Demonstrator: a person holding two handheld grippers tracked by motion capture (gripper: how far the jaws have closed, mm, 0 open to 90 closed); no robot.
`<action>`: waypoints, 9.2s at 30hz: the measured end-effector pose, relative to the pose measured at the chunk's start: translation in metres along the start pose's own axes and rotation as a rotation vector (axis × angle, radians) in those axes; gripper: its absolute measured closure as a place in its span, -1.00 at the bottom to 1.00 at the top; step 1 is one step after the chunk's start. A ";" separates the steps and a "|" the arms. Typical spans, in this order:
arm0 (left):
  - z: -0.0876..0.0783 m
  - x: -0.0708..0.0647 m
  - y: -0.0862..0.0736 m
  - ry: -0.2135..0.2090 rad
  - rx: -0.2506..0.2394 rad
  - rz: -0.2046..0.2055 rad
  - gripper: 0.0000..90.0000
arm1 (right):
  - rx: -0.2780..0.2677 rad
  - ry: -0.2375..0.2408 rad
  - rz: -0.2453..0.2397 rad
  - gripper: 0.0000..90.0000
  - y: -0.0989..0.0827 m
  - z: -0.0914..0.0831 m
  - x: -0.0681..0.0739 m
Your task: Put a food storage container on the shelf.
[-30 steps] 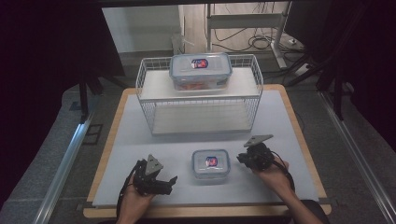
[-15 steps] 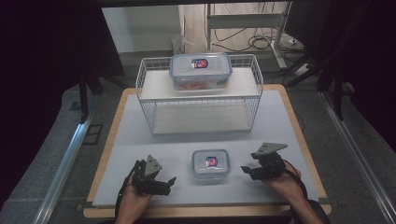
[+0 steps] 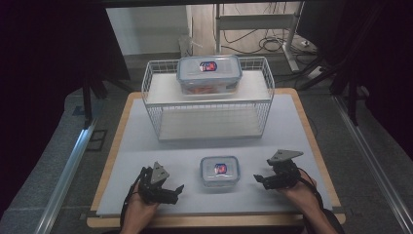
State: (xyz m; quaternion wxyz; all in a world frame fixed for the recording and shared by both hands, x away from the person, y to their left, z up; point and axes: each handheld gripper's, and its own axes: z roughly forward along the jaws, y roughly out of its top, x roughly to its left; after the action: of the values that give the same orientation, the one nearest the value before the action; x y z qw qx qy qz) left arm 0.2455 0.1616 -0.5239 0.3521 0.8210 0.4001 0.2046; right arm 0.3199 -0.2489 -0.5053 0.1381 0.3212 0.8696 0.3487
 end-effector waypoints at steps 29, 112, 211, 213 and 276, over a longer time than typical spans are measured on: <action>0.022 -0.003 0.052 -0.209 0.040 -0.087 -0.92 | -0.008 0.134 0.054 -0.71 0.040 -0.004 0.011; -0.002 0.038 0.106 -0.597 -0.192 -0.336 0.26 | -0.167 0.501 0.287 0.30 0.096 -0.016 0.002; -0.022 0.153 0.317 -0.318 -0.223 -0.443 -0.11 | -0.381 0.316 0.356 0.23 0.305 -0.029 -0.091; -0.021 0.152 0.317 -0.305 -0.220 -0.440 -0.17 | -0.388 0.313 0.365 0.20 0.305 -0.030 -0.091; -0.045 0.053 0.169 -0.177 -0.330 -0.004 -0.94 | -0.366 0.158 -0.063 -0.79 0.183 -0.045 -0.016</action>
State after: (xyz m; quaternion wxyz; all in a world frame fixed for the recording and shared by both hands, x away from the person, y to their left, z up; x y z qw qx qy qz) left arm 0.3365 0.1497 -0.3655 0.5163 0.7661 0.3303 0.1936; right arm 0.3952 -0.1821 -0.3457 0.1364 0.2348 0.8095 0.5205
